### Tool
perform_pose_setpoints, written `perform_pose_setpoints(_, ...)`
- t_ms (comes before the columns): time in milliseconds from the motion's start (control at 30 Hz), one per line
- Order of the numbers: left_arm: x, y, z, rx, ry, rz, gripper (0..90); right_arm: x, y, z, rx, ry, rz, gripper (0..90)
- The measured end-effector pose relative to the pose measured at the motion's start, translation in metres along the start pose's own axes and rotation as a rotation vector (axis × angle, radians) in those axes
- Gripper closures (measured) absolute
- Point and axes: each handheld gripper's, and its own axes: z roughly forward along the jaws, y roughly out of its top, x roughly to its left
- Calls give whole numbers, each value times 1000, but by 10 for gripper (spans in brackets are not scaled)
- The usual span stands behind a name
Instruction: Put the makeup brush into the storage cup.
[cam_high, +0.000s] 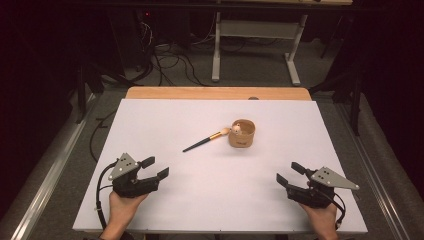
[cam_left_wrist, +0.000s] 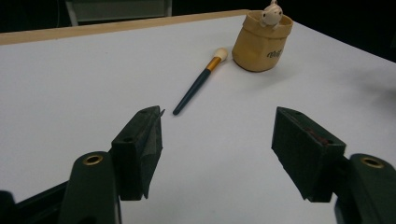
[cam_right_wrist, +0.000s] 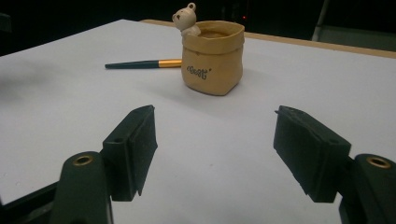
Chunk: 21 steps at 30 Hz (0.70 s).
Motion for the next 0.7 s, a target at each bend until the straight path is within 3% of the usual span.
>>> perform_pose_setpoints(700,-3,13,6,-16,-15,8,339,1,0,0,-1,3,-2,315)
